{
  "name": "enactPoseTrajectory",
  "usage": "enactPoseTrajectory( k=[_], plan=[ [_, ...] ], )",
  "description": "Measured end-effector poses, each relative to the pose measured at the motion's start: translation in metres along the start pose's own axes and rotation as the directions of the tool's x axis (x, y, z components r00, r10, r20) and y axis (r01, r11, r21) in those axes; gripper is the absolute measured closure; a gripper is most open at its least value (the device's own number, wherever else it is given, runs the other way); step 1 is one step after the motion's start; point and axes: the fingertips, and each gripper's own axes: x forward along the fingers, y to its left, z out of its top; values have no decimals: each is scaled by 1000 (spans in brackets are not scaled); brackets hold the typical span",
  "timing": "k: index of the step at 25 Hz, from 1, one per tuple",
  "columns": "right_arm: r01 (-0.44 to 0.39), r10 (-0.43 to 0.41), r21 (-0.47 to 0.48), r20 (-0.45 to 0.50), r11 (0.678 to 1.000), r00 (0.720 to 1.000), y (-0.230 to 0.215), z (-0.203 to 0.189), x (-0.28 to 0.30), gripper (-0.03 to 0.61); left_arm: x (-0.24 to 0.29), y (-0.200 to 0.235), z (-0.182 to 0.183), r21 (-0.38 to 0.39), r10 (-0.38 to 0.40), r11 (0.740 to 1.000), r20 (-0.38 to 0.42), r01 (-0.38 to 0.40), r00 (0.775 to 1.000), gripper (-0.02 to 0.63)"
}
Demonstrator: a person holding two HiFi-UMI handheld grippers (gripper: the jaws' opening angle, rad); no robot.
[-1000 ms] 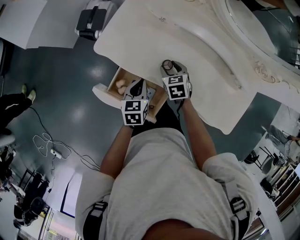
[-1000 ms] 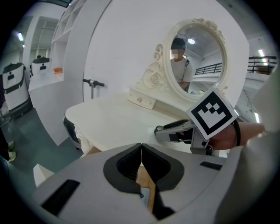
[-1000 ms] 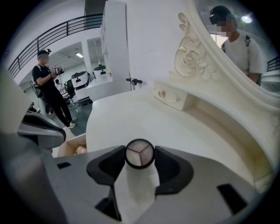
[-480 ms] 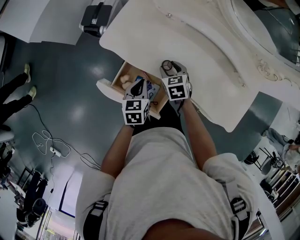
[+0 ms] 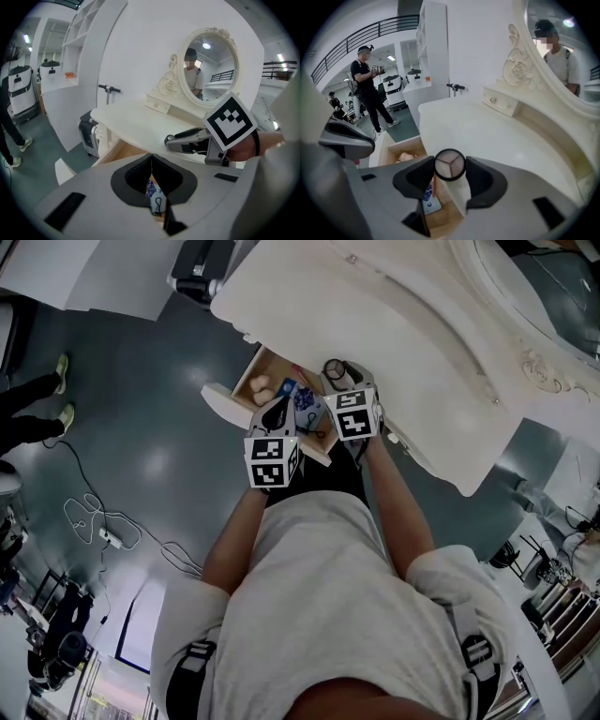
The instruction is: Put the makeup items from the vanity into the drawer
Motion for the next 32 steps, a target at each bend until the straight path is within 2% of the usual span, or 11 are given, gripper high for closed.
enactPoseTrajectory(
  k=[7,12,16,22,32],
  plan=[
    [-17,17,-16,6,1000,1000,32,-10,-5,355,-17,14,-18,-6,0,1000,-2,0,1000,607],
    [-58,58,-42,-1,997,998,58,-21,-7,354,-22,25,-30,-29,8,1000,-1,-8,1000,607],
    [-115,114,-101,-16,988,993,86,-30,-3,354,-26,34,-39,-44,16,999,3,-16,1000,607],
    [-203,193,-226,-65,953,979,122,-49,7,354,-30,44,-59,-78,37,996,-6,-38,999,607],
    [-278,246,-222,-161,935,956,129,-78,36,354,-29,55,-68,-102,71,992,-10,-72,997,607]
  ],
)
